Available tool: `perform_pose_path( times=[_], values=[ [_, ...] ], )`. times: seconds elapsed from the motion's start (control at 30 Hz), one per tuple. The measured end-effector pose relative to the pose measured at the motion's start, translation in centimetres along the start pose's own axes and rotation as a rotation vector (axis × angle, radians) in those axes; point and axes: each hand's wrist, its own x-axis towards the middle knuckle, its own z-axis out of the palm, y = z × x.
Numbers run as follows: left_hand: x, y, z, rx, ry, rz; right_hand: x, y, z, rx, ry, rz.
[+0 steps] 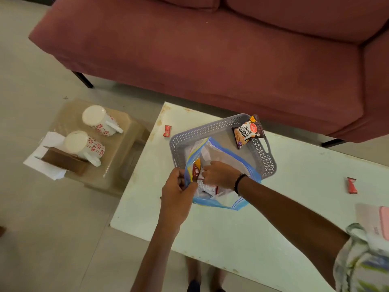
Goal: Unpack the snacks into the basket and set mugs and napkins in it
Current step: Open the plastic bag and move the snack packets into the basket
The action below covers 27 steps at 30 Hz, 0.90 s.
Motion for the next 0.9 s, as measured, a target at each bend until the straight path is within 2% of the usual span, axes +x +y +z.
perform_pose_path(
  times=[0.27, 0.37, 0.43, 0.57, 0.67, 0.8, 0.9],
  values=[
    [0.1, -0.3, -0.1, -0.012, -0.004, 0.002, -0.5, -0.2, 0.7, -0.070, 0.248, 0.001],
    [0.1, -0.2, 0.1, -0.031, -0.006, -0.014, -1.0, -0.2, 0.0, 0.032, 0.347, 0.029],
    [0.2, -0.2, 0.3, -0.040, 0.004, -0.017, -2.4, -0.4, -1.8, 0.210, 0.422, 0.044],
    [0.5, 0.1, 0.7, -0.073, 0.041, -0.040, -6.1, 0.5, -4.2, 0.637, 0.558, 0.215],
    [0.8, 1.0, 1.2, -0.143, 0.060, -0.067, -10.1, 1.7, -5.6, 0.918, 0.783, 0.259],
    [1.2, 2.3, 2.0, -0.193, 0.060, -0.098, -14.8, 2.9, -7.2, 1.326, 0.892, 0.385],
    [1.6, 3.2, 2.6, -0.189, 0.076, -0.103, -17.4, 3.7, -7.4, 1.451, 1.041, 0.437]
  ],
)
